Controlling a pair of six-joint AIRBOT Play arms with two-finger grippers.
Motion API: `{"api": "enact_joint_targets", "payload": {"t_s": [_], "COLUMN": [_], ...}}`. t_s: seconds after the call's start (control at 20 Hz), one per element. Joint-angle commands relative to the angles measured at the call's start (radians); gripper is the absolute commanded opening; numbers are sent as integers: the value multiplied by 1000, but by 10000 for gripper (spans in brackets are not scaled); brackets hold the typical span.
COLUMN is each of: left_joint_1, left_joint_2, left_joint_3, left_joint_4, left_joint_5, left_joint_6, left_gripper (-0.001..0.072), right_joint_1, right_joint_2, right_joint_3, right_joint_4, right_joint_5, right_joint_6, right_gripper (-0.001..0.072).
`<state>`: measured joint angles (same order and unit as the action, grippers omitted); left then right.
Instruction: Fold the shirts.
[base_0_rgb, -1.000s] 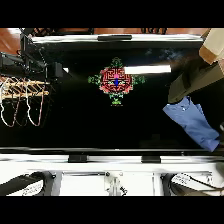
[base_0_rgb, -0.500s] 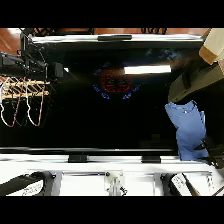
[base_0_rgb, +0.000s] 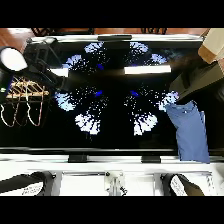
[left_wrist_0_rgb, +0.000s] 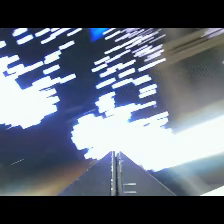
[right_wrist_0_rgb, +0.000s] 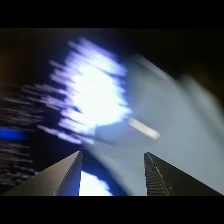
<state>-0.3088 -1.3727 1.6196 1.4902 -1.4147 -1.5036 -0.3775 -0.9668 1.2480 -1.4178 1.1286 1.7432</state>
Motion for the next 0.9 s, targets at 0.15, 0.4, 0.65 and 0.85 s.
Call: {"api": "enact_joint_targets", "payload": {"t_s": [0.15,0.4,0.65,0.85], "left_joint_1": [-66,-66,-66,-66], "left_joint_2": [-121,-94,-89,-89], "left_joint_3": [-27,-126,-137,-137], "left_joint_4": [177,139,94,83], "left_joint_5": [-95,11,104,106], "left_joint_6": [-122,-145,-145,-143], "left_gripper": [716,716,716,716], "right_joint_1": [522,593,593,593], "right_joint_2": [-286,-351,-351,-351], "right_joint_3": [98,98,98,98], "right_joint_4": [-76,-145,-145,-145], "right_joint_5": [261,337,338,338], "right_joint_6": [153,119,119,119], "right_gripper": [507,507,507,507]}}
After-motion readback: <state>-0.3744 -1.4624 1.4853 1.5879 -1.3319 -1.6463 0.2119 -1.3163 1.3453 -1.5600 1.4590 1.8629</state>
